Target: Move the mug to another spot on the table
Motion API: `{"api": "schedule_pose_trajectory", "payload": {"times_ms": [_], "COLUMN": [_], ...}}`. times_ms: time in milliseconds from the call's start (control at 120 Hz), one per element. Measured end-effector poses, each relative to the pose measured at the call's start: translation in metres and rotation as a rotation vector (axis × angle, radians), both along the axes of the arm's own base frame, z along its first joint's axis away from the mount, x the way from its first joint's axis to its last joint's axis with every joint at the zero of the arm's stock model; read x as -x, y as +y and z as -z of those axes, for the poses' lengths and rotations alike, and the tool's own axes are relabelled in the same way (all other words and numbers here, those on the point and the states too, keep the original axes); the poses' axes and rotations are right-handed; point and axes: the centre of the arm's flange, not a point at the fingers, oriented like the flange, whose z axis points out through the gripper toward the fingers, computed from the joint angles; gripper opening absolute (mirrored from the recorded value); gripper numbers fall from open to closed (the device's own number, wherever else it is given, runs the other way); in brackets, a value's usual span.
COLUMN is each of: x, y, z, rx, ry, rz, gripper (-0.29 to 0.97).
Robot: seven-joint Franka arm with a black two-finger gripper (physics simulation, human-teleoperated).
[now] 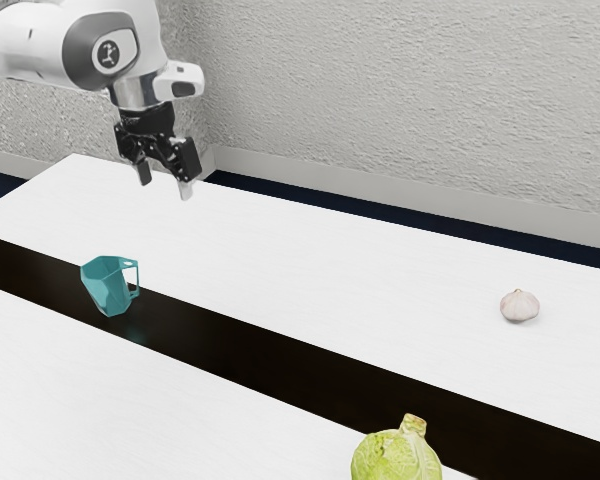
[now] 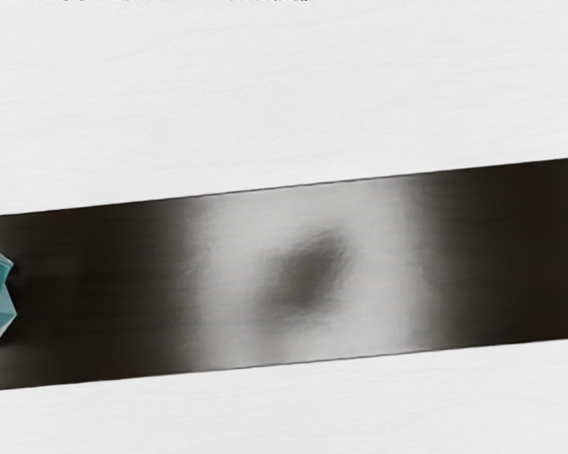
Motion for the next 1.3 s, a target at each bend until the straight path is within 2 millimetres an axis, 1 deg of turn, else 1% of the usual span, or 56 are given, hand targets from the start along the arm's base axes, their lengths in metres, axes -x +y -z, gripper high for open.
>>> {"api": "schedule_pose_trajectory", "payload": {"times_ms": [133, 200, 275, 325, 392, 458, 517, 600, 642, 708, 767, 833, 875, 917, 975, 1025, 1092, 1133, 1242, 1300], "x": [0.004, 0.006, 0.004, 0.005, 0.006, 0.002, -0.006, -0.025, -0.03, -0.033, -0.035, -0.041, -0.052, -0.066, -0.073, -0.077, -0.088, -0.092, -0.094, -0.096], "y": [0.001, 0.001, 0.003, 0.004, 0.006, 0.012, 0.02, 0.04, 0.053, 0.083, 0.11, 0.129, 0.141, 0.161, 0.188, 0.209, 0.223, 0.229, 0.238, 0.237], "z": [0.005, 0.012, 0.022, 0.032, 0.054, 0.065, 0.076, 0.106, 0.116, 0.125, 0.14, 0.153, 0.16, 0.167, 0.179, 0.195, 0.221, 0.234, 0.253, 0.259], "rx": [0.0, -0.001, -0.015, -0.03, -0.042, -0.067, -0.093, -0.12, -0.104, -0.044, 0.001, 0.022, 0.014, 0.0, -0.002, 0.005, 0.037, 0.056, 0.085, 0.092], "ry": [0.017, 0.047, 0.072, 0.085, 0.099, 0.088, 0.081, 0.079, 0.069, 0.046, 0.037, 0.032, 0.03, 0.036, 0.052, 0.075, 0.097, 0.104, 0.125, 0.132], "rz": [0.01, 0.004, 0.025, 0.062, 0.13, 0.201, 0.266, 0.351, 0.372, 0.369, 0.36, 0.381, 0.4, 0.407, 0.418, 0.43, 0.472, 0.498, 0.56, 0.6], "gripper": [0.68, 0.68, 0.68, 0.68, 0.68, 0.68, 0.68, 0.68, 0.68, 0.68, 0.68, 0.68, 0.68, 0.68, 0.68, 0.68, 0.68, 0.68, 0.68, 0.68]}}
